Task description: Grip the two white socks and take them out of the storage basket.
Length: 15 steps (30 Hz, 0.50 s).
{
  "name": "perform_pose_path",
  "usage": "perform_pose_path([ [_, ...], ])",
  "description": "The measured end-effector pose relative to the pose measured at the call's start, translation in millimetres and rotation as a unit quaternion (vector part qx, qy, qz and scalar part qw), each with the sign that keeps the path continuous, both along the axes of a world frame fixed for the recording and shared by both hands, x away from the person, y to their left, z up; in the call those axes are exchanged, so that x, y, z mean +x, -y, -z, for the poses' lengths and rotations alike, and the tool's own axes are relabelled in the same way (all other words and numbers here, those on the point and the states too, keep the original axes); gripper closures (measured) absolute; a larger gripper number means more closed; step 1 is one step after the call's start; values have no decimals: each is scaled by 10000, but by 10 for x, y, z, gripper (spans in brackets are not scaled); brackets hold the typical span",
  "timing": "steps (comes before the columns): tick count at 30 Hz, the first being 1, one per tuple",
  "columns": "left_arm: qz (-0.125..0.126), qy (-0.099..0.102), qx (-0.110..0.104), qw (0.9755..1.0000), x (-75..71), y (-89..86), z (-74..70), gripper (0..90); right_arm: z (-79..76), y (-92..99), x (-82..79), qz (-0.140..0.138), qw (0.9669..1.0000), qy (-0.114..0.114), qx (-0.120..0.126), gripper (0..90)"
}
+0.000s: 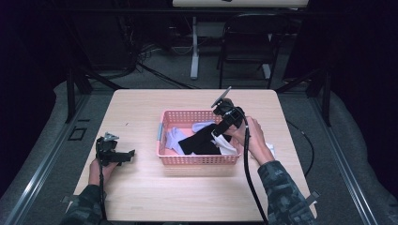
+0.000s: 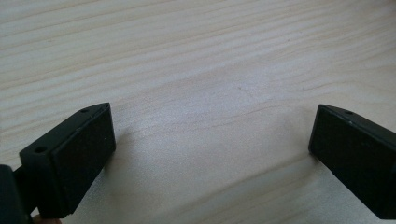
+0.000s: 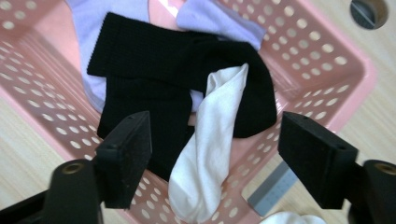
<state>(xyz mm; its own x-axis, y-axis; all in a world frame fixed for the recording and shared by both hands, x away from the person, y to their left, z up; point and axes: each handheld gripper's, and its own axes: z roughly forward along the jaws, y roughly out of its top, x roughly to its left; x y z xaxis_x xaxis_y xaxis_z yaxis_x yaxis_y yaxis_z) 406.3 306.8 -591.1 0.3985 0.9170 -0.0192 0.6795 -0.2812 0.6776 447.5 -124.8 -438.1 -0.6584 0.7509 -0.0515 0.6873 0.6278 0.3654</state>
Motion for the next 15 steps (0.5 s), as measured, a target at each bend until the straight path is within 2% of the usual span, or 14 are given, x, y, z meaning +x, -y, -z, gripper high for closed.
perform_pose_path([
  [11, 0, -1, 1, 10000, 0, 0, 0, 3, 398, -49, 116, 116, 9981, -497, -338, 396],
  [12, 1, -1, 2, 10000, 0, 0, 0, 3, 438, -57, 125, 150, 9983, -485, -278, 405],
  [15, 1, 3, 3, 10000, 0, 0, 0, 3, 524, -80, 156, 225, 9976, -574, -311, 436],
])
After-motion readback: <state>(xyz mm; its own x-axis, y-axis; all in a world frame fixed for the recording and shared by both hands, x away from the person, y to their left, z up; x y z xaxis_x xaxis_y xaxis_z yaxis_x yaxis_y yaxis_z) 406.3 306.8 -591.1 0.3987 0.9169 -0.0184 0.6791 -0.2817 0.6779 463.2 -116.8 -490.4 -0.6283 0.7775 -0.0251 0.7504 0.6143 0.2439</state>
